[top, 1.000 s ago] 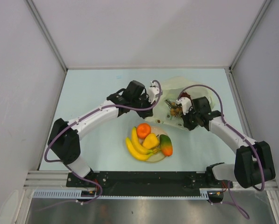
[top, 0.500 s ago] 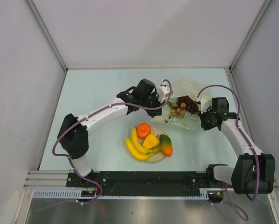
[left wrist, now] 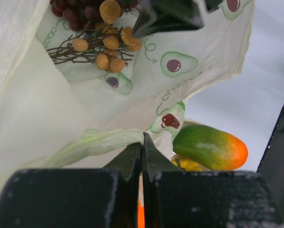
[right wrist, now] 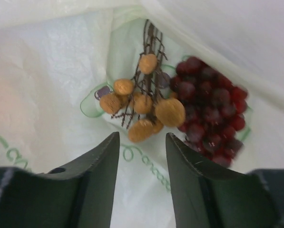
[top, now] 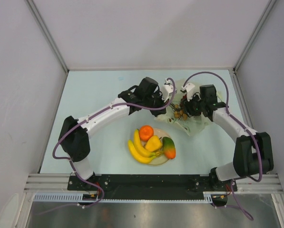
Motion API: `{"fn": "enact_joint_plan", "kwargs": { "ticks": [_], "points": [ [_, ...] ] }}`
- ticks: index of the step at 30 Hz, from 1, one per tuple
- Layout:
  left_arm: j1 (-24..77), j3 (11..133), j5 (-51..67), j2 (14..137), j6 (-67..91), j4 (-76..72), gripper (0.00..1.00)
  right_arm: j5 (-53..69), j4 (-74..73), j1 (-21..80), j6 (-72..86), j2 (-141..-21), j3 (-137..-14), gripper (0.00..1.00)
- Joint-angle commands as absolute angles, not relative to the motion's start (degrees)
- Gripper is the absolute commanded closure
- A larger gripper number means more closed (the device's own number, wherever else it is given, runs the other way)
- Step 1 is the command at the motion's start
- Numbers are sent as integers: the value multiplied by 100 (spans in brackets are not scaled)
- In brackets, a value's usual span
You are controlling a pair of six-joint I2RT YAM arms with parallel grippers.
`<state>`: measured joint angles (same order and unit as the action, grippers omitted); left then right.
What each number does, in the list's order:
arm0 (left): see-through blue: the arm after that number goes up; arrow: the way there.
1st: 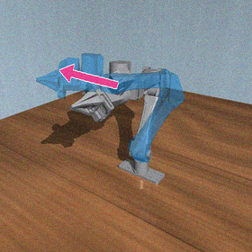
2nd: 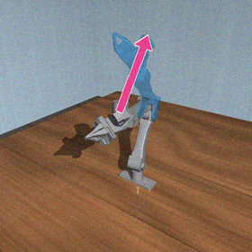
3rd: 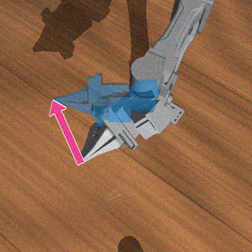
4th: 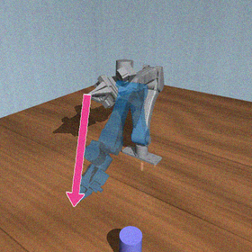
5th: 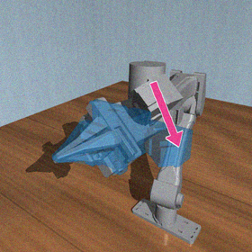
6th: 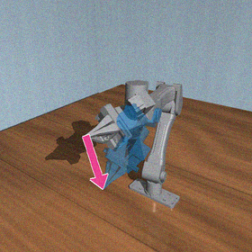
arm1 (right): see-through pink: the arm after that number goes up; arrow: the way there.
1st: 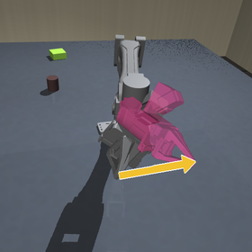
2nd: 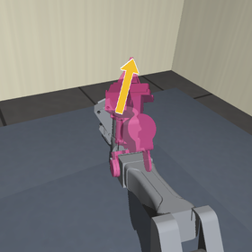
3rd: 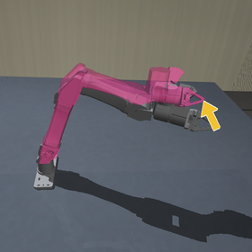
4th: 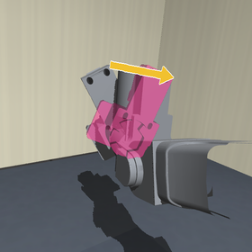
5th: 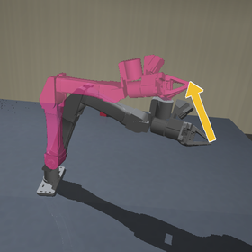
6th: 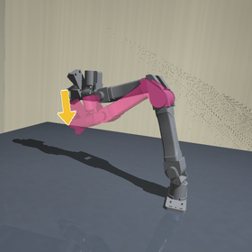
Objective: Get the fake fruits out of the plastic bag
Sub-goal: Adjust the plastic bag at the center of the board, then take out the fake fruit from the plastic bag.
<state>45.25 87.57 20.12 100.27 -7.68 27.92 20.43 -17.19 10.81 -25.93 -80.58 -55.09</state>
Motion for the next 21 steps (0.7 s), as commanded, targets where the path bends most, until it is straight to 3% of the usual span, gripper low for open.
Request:
{"fn": "enact_joint_plan", "kwargs": {
  "ticks": [1, 7, 13, 18, 21],
  "points": [
    [4553, 8991, 2074, 9976, -958, 2839, 99, 1899, -1125, 1362, -2584, -8542, -5748, 50],
    [4553, 8947, 2048, 9914, -1011, 2848, 99, 1661, -1178, 1433, -2540, -9052, -5968, 52],
    [4553, 8921, 2056, 9932, -1011, 2813, 99, 1723, -1248, 1380, -2654, -8991, -5994, 72],
    [4544, 9035, 2118, 10011, -958, 2821, 99, 2021, -1265, 1319, -2628, -8965, -6082, 97],
    [4544, 9070, 2083, 10028, -967, 2848, 100, 2074, -1310, 1257, -2444, -8842, -6249, 100]
  ]
}}
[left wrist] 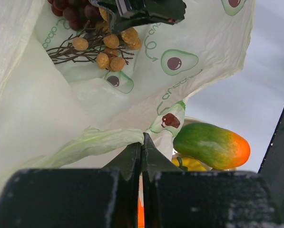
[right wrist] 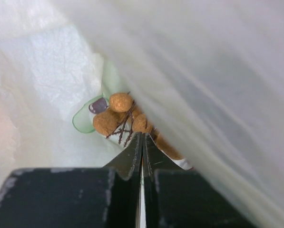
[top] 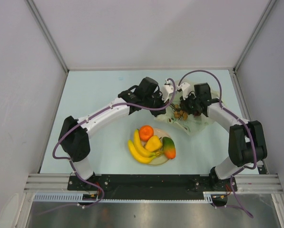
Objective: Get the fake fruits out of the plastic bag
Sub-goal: Take out the fake fruit from the plastic bag.
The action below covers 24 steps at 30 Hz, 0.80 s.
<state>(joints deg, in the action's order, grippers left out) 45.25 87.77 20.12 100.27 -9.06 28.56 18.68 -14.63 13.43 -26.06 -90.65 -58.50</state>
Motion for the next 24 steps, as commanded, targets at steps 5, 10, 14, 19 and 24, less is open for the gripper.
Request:
{"fn": "enact_joint_plan", "kwargs": {
  "ticks": [5, 10, 14, 19, 24],
  "points": [
    [4553, 9026, 2092, 10037, -967, 2848, 100, 1724, -1081, 1169, -2215, -8850, -6363, 48],
    [4553, 9088, 2118, 10081, -958, 2856, 100, 1635, -1335, 1134, -2233, -9289, -6486, 44],
    [4553, 9097, 2066, 10072, -975, 2865, 100, 1810, -1468, 985, -2004, -9509, -6548, 49],
    [4553, 9053, 2057, 10055, -993, 2857, 100, 1723, -1652, 967, -2030, -9650, -6548, 48],
    [4544, 9105, 2065, 10125, -984, 2865, 100, 1933, -1854, 923, -2066, -9686, -6618, 61]
  ]
}}
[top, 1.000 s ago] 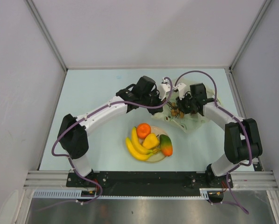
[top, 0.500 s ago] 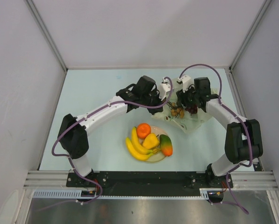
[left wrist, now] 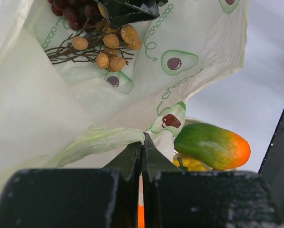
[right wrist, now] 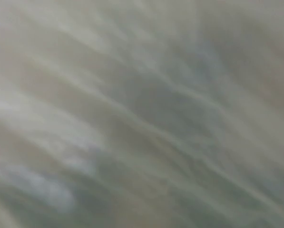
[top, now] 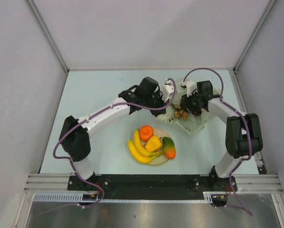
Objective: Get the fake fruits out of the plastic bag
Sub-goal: Take out the fake fruit from the plastic bag.
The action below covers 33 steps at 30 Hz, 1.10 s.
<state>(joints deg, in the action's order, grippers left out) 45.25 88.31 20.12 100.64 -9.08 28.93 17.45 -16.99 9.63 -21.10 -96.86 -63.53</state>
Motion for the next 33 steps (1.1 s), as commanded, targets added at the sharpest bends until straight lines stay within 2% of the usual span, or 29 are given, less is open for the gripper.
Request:
{"fn": "enact_joint_plan", "kwargs": {
  "ticks": [1, 3, 9, 23, 33],
  "points": [
    [4553, 9123, 2057, 10134, -976, 2857, 100, 2064, -1863, 923, -2074, -9651, -6618, 68],
    [4553, 9123, 2048, 10142, -976, 2865, 100, 2170, -1924, 914, -2118, -9484, -6653, 75],
    [4553, 9123, 2030, 10186, -1020, 2909, 100, 2574, -2240, 897, -2197, -8650, -6653, 83],
    [4483, 9193, 1653, 10274, -1388, 3015, 100, 2979, -3286, 747, -2364, -6514, -6653, 85],
    [4430, 9255, 1643, 10266, -1442, 2980, 100, 3259, -3691, 1185, -2478, -5265, -6838, 84]
  ]
}}
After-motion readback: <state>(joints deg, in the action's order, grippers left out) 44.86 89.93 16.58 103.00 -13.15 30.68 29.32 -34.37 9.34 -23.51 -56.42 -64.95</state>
